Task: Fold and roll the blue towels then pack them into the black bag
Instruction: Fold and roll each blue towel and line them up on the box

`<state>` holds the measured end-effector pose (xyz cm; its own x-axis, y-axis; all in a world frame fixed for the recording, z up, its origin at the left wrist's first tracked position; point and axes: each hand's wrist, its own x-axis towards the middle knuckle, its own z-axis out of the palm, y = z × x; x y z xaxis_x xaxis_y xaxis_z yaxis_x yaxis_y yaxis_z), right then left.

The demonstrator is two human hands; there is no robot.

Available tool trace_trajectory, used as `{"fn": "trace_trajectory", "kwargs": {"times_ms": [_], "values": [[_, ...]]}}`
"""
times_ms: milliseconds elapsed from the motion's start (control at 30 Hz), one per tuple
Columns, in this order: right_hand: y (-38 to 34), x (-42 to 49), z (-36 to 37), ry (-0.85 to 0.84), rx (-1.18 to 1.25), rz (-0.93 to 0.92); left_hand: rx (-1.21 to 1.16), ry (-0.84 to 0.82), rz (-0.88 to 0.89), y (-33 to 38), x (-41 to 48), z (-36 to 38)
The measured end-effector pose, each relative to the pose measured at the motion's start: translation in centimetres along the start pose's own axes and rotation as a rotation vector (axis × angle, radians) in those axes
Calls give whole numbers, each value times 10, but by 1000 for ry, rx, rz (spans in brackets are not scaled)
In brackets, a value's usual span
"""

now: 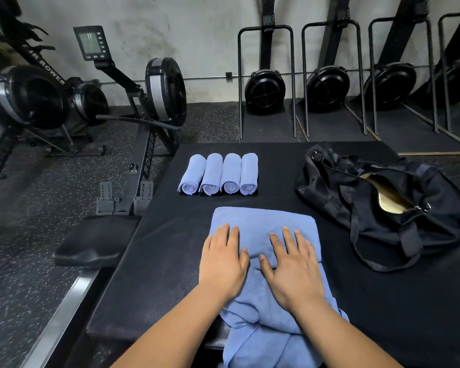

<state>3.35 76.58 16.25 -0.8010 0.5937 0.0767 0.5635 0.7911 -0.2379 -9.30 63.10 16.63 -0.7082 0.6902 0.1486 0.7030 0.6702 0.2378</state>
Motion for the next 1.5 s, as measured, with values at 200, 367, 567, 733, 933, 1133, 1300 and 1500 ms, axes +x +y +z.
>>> {"fn": "trace_trajectory", "kwargs": {"times_ms": [200, 367, 567, 733, 933, 1133, 1300, 1500], "values": [[13, 26, -3, -118, -42, -89, 92, -199, 14, -30, 6, -6], [24, 46, -8, -202, 16, -141, 149, -228, -11, -36, 19, -5], [32, 55, -23, -292, 158, -160, 234, -205, 9, -33, 25, -3], [42, 41, -35, -225, 73, -217, 287, -26, 75, -25, 19, -9], [55, 3, -42, -132, 71, -300, -233, 302, 89, -20, -13, -22], [52, -28, -49, -93, -41, -423, -235, 80, 494, -13, -70, -30], [48, -64, -52, -89, -140, -535, -125, 60, 502, -22, -100, -27], [59, -89, -42, 95, -141, -457, -80, 208, 355, -27, -118, -36]]}}
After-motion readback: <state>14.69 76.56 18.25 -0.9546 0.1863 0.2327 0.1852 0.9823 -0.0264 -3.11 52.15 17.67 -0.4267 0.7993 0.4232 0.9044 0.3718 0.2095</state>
